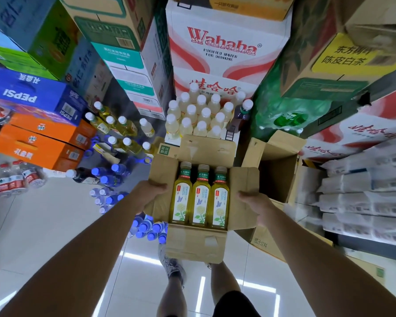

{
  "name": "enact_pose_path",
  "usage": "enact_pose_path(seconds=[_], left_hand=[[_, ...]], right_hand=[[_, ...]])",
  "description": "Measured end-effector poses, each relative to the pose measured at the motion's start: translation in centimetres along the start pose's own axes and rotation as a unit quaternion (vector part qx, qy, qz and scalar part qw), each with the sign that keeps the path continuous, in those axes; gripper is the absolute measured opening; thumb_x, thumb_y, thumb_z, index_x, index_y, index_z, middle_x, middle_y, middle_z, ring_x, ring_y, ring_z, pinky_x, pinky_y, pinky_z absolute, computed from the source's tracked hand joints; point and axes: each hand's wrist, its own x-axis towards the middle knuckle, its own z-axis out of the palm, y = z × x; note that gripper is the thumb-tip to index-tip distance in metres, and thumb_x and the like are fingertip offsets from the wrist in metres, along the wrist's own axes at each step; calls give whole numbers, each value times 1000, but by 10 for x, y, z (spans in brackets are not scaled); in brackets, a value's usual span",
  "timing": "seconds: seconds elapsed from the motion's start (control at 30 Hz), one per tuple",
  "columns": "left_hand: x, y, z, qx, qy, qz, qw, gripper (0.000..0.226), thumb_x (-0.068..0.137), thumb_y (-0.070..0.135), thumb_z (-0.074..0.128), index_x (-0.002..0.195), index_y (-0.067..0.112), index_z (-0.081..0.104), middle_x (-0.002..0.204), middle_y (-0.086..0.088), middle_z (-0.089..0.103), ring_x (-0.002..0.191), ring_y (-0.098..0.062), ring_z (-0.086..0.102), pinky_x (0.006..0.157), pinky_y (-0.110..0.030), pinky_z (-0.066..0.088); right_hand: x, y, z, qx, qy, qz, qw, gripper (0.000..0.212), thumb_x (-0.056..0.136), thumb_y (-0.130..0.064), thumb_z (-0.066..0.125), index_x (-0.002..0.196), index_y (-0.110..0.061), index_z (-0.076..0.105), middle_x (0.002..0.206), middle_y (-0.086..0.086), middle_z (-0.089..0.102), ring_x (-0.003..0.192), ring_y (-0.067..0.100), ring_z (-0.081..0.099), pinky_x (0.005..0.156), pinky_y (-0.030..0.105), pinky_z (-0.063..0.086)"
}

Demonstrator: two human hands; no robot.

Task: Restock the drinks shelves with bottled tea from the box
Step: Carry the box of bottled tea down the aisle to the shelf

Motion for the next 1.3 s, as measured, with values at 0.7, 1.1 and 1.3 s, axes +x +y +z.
enact_pose_path(seconds=[0.7, 1.1, 1.3], left_hand=[[-51, -25, -11, 12, 115, 9, 993, 64, 84, 44, 76, 129, 3, 58, 122, -16, 65, 109, -39, 62, 96, -54, 52], [-189, -98, -92, -95, 169, 43, 980, 42, 88, 25, 73, 118, -3, 64, 118, -22, 67, 107, -40, 65, 95, -54, 53], [-284, -176, -130, -130, 245, 15, 961, 27, 92, 29, 64, 105, 5, 61, 102, -18, 69, 86, -41, 69, 70, -52, 61]], right_hand=[[-53, -5, 15, 7, 103, -37, 994, 37, 82, -47, 75, 85, -25, 45, 90, -2, 53, 78, 18, 48, 79, 45, 37], [-186, 7, 88, -166, 146, -152, 963, 53, 88, -45, 69, 119, -3, 61, 111, 13, 66, 103, 34, 63, 82, 35, 50], [-257, 22, 151, -301, 67, -228, 924, 62, 94, -39, 63, 140, 0, 48, 139, 21, 54, 127, 36, 53, 104, 41, 44]])
